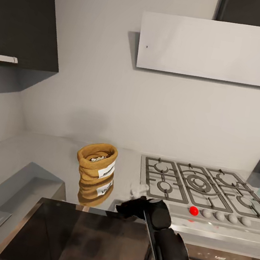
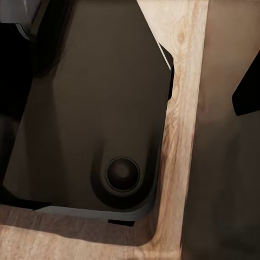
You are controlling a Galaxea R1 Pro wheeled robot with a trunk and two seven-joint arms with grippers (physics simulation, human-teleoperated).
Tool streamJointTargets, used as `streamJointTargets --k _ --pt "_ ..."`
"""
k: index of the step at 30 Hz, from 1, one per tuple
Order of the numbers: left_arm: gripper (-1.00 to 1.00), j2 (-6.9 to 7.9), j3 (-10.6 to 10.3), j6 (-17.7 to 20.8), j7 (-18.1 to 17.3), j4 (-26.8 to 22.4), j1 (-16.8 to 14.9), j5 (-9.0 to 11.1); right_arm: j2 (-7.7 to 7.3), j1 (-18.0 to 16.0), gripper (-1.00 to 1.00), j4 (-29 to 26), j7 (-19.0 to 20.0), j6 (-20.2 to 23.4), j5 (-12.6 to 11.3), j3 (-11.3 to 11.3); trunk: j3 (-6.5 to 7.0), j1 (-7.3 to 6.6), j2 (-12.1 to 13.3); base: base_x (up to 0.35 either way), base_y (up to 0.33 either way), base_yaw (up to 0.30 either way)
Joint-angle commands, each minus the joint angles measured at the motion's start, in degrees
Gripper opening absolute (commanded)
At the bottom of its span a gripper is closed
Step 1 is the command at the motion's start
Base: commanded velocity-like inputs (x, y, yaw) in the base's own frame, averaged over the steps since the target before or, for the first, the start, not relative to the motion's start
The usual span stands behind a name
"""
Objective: In the kitchen, take the popcorn bag from the countertop, put it into the microwave, and heat it until the popcorn is cooked so the cooked popcorn ends up inside the bag.
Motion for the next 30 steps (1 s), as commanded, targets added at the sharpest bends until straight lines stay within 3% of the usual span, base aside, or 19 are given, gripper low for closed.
streamJointTargets --k 1,3,5,9,13,16,18,19,20,21,23,26,30 --pt "1.0 -0.02 0.08 -0.09 0.06 -0.1 0.03 0.46 0.01 -3.09 1.0 -0.04 2.15 0.2 0.63 -0.06 -0.07 0.0 -0.04 0.0 0.0 0.0" --pt "1.0 -0.02 0.08 -0.11 0.04 -0.09 0.04 0.46 0.01 -8.16 1.0 0.05 4.09 0.2 0.65 -0.22 -0.07 0.0 -0.04 0.0 0.0 0.0" --pt "1.0 -0.02 0.08 -0.12 0.05 -0.1 0.02 0.46 0.01 -15.34 1.0 0.14 4.99 0.2 0.51 -0.41 -0.07 0.0 -0.04 0.0 0.0 0.0" --pt "1.0 -0.02 0.07 -0.09 0.05 -0.09 0.02 0.46 0.01 -23.93 1.0 1.86 4.95 0.2 0.36 -1.8 -0.07 0.0 -0.04 0.0 0.0 0.0" --pt "1.0 -0.04 0.11 -0.11 0.06 -0.11 0.02 0.46 0.01 -33.98 1.0 11.13 4.52 0.2 0.55 -6.11 -0.07 0.0 -0.04 0.0 0.0 0.0" --pt "1.0 -0.08 0.13 -0.12 0.04 -0.11 0.02 0.46 0.01 -38.91 1.0 17.2 1.68 0.2 0.69 -12.07 -0.07 0.0 -0.04 0.0 0.0 0.0" --pt "1.0 -0.04 0.1 -0.12 0.04 -0.11 0.02 0.46 0.01 -40.4 1.0 19.31 -3.23 0.2 0.72 -13.42 -0.07 0.0 -0.04 0.0 0.0 0.0" --pt "1.0 -0.04 0.15 -0.17 0.0 -0.16 0.02 0.46 0.01 -41.36 1.0 21.82 -18.84 0.2 0.51 -14.56 -0.07 0.0 -0.04 0.0 0.0 0.0" --pt "1.0 -0.04 0.15 -0.19 -0.06 -0.18 0.02 0.46 0.01 -41.41 1.0 21.73 -21.75 0.2 0.04 -14.76 -0.07 0.0 -0.04 0.0 0.0 0.0" --pt "1.0 -0.03 0.14 -0.2 -0.09 -0.19 0.02 0.46 0.01 -41.44 1.0 21.7 -22.48 0.2 -0.72 -14.81 -0.07 0.0 -0.04 0.0 0.0 0.0" --pt "1.0 -0.02 0.15 -0.21 -0.13 -0.19 0.02 0.46 0.01 -41.44 1.0 21.65 -23.46 0.2 -5.44 -14.83 -0.07 0.0 -0.04 0.0 0.0 0.0" --pt "1.0 -0.02 0.16 -0.21 -0.14 -0.2 0.02 0.46 0.01 -41.45 1.0 21.64 -23.83 0.2 -9.85 -14.76 -0.07 0.0 -0.04 0.0 0.0 0.0" --pt "1.0 -0.02 0.16 -0.21 -0.14 -0.27 0.02 0.46 0.01 -41.44 1.0 21.83 -24.0 0.2 -11.17 -14.69 -0.07 0.0 -0.04 0.0 0.0 0.0"
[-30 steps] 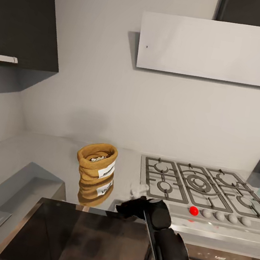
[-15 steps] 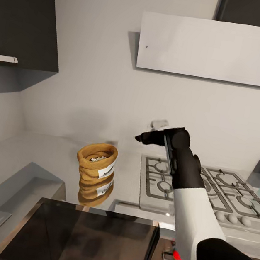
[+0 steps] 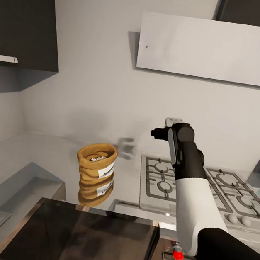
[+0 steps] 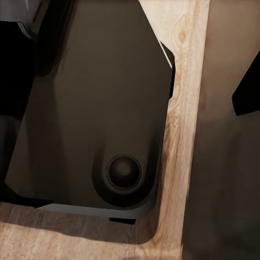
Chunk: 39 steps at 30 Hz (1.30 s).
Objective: In the kitchen, take the popcorn bag from the countertop, put it into the microwave, and heat it until the popcorn is cooked so the cooked popcorn ends up inside the bag.
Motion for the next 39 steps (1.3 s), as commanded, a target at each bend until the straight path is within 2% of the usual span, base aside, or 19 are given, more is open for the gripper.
streamJointTargets --k 1,7,29,31,33,36,39 --pt "1.0 -0.02 0.1 -0.12 0.06 -0.08 0.02 0.44 0.01 -0.04 1.0 -0.12 -0.05 0.24 0.05 0.14 -0.06 0.01 -0.04 0.0 0.0 0.0" --pt "1.0 -0.02 0.1 -0.12 0.06 -0.09 0.02 0.44 0.01 -0.04 1.0 0.19 0.05 0.24 0.0 0.11 -0.06 0.01 -0.04 0.0 0.0 0.017" --pt "1.0 -0.04 0.1 -0.12 0.06 -0.09 0.02 0.44 0.01 -0.04 1.0 0.76 -0.4 0.24 0.13 -0.23 -0.06 0.01 -0.04 0.0 0.0 0.272" --pt "1.0 -0.03 0.1 -0.12 0.06 -0.08 0.02 0.44 0.01 -0.04 1.0 0.97 -0.44 0.24 0.19 -1.29 -0.06 0.01 -0.04 0.0 0.0 0.278" --pt "1.0 -0.02 0.1 -0.12 0.06 -0.08 0.02 0.44 0.01 -0.04 1.0 2.07 -0.87 0.24 0.31 -4.21 -0.06 0.01 -0.04 0.0 0.0 0.278" --pt "1.0 -0.02 0.1 -0.12 0.06 -0.09 0.03 0.44 0.01 -0.04 1.0 4.2 -3.69 0.24 0.37 -7.03 -0.06 0.01 -0.04 0.0 0.0 0.278" --pt "1.0 -0.02 0.1 -0.12 0.06 -0.08 0.02 0.44 0.01 -0.04 1.0 4.94 -6.98 0.24 0.33 -7.75 -0.06 0.01 -0.04 0.0 0.0 0.278"
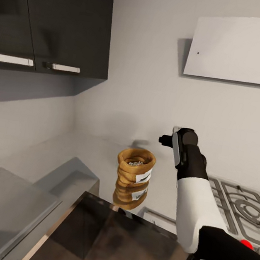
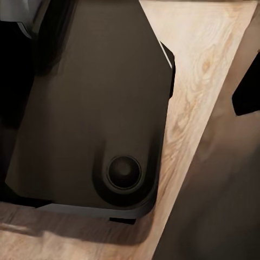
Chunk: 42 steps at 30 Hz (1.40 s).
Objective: In the kitchen, take the popcorn bag from the countertop, put it into the microwave, and heat it until the popcorn is cooked so the cooked popcorn ends up inside the bag.
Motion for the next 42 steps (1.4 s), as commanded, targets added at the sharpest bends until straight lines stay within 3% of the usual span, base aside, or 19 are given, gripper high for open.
streamJointTargets --k 1,14,21,30,40,42 --pt "1.0 -0.02 0.1 -0.12 0.07 -0.08 0.02 0.45 0.07 -0.05 1.0 0.06 -0.3 0.24 0.47 -0.25 -0.06 0.01 -0.05 0.0 0.0 0.28" --pt "1.0 -0.02 0.1 -0.03 0.07 0.0 0.03 0.54 0.07 -0.05 1.0 0.16 -1.16 0.24 0.47 -0.45 -0.06 0.01 -0.05 0.0 0.0 0.275" --pt "1.0 -0.02 0.1 -0.03 0.07 0.0 0.01 0.58 0.07 0.12 1.0 0.62 -1.13 0.24 0.31 -0.9 -0.06 0.01 -0.05 0.0 0.0 0.029" --pt "1.0 -0.06 0.1 -0.06 0.07 -0.02 0.02 0.51 0.07 0.13 1.0 5.41 -1.21 0.24 0.41 -1.06 -0.06 0.01 -0.05 -0.005 0.0 0.0" --pt "1.0 -0.03 0.1 -0.2 0.07 -0.09 0.02 0.45 0.07 0.13 1.0 5.92 -1.21 0.24 0.38 -1.22 -0.06 0.01 -0.05 -0.191 0.0 0.0" --pt "1.0 -0.04 0.1 -0.21 0.07 -0.09 0.01 0.45 0.07 0.13 1.0 6.34 -1.21 0.24 0.38 -3.11 -0.06 0.01 -0.05 -0.006 0.0 0.0"
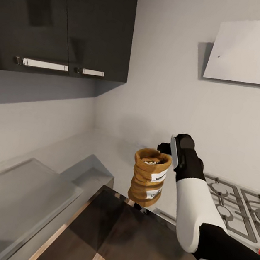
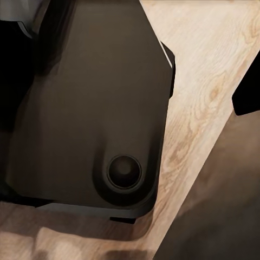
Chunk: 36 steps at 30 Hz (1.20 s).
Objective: In the kitchen, take the popcorn bag from the countertop, put it into the microwave, and heat it until the popcorn is cooked so the cooked popcorn ends up inside the bag.
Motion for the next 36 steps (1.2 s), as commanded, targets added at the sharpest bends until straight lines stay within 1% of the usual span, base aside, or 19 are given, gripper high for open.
streamJointTargets --k 1,2,3,5,6,8,16,26,32,36 --pt "1.0 -0.01 0.1 -0.12 0.06 -0.08 0.02 0.44 0.08 -0.05 1.0 0.62 0.33 0.23 0.51 -1.9 -0.06 0.01 -0.05 -0.003 0.0 0.0" --pt "1.0 -0.01 0.1 -0.12 0.06 -0.08 0.02 0.44 0.08 -0.05 1.0 2.07 0.28 0.23 0.62 -4.28 -0.06 0.01 -0.05 -0.001 0.0 0.0" --pt "1.0 -0.02 0.1 -0.1 0.06 -0.08 0.02 0.44 0.08 -0.05 1.0 3.75 0.03 0.23 0.79 -5.76 -0.06 0.01 -0.05 0.0 0.0 0.0" --pt "1.0 -0.03 0.1 -0.11 0.06 -0.08 0.02 0.44 0.08 -0.05 1.0 5.42 -0.94 0.23 0.94 -6.97 -0.06 0.01 -0.05 0.0 0.0 0.0" --pt "1.0 -0.05 0.1 -0.11 0.06 -0.08 0.02 0.44 0.08 -0.05 1.0 5.73 -1.29 0.23 0.94 -7.21 -0.06 0.01 -0.05 0.0 0.0 0.0" --pt "1.0 -0.08 0.1 -0.12 0.06 -0.08 0.02 0.44 0.08 -0.05 1.0 6.11 -1.85 0.23 0.94 -7.5 -0.06 0.01 -0.05 0.0 0.0 0.0" --pt "1.0 -0.07 0.1 -0.05 0.06 -0.08 0.03 0.44 0.08 -0.05 1.0 6.26 -2.04 0.23 0.89 -7.58 -0.06 0.01 -0.05 0.0 0.0 0.0" --pt "1.0 -0.07 0.1 -0.04 0.06 -0.08 0.03 0.44 0.08 -0.05 1.0 6.52 -1.82 0.23 -0.01 -7.92 -0.06 0.01 -0.05 0.002 0.0 0.0" --pt "1.0 -0.01 0.1 0.05 -0.03 -0.08 0.03 0.44 0.08 -0.05 1.0 6.7 -1.83 0.23 -0.03 -7.94 -0.06 0.01 -0.05 0.163 0.0 0.0" --pt "1.0 0.0 0.1 0.06 -0.03 -0.08 0.02 0.44 0.08 -0.05 1.0 6.75 -1.82 0.23 -0.04 -7.95 -0.06 0.01 -0.05 0.04 0.0 0.0"
